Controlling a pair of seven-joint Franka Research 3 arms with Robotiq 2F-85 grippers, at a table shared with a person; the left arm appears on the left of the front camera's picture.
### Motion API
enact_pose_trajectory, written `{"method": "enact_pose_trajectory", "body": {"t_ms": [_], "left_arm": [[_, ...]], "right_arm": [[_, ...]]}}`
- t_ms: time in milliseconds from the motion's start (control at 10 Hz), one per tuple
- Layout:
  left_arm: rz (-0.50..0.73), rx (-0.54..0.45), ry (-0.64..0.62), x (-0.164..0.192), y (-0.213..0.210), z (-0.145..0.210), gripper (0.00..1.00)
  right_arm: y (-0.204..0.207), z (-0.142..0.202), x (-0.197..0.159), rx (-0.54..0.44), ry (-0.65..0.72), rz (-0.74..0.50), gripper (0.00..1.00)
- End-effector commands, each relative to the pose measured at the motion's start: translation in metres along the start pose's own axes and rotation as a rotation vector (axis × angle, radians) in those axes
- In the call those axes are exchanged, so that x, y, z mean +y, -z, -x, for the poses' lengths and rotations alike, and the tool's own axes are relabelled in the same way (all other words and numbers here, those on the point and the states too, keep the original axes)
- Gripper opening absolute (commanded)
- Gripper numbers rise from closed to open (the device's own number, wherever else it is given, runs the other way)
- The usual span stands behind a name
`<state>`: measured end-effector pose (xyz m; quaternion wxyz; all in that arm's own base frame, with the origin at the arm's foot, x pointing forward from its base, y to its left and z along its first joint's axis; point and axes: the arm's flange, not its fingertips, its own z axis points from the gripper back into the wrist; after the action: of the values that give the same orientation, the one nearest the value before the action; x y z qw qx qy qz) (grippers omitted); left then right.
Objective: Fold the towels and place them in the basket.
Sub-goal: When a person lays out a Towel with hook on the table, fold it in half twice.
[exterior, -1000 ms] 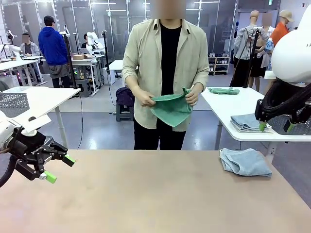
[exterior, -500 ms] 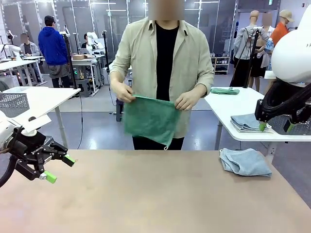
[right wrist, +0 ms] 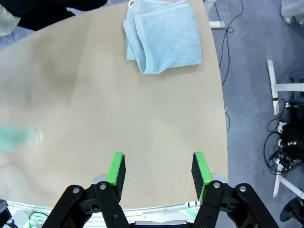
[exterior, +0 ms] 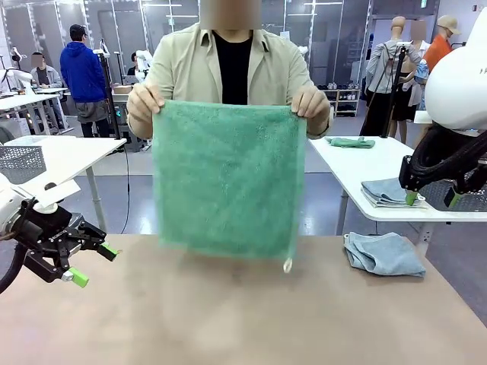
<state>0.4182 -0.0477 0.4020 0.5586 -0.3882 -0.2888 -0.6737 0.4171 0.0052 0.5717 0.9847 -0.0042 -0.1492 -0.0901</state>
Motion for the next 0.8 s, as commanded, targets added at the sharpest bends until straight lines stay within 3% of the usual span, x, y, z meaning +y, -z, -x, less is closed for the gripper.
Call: {"method": "enact_pose_trajectory", "body": {"t_ms": [0, 700], "left_arm": [[0.009, 0.002, 0.019, -0.0016, -0.0019, 0.0006, 0.94], [0.009, 0.002, 0.019, -0.0016, -0.0019, 0.0006, 0.94]], "right_arm": [[0.0000, -0.0007, -0.0012, -0.001, 0.005, 0.005, 0.71], [0.0000, -0.0007, -0.0012, -0.001, 0.005, 0.005, 0.71]]}}
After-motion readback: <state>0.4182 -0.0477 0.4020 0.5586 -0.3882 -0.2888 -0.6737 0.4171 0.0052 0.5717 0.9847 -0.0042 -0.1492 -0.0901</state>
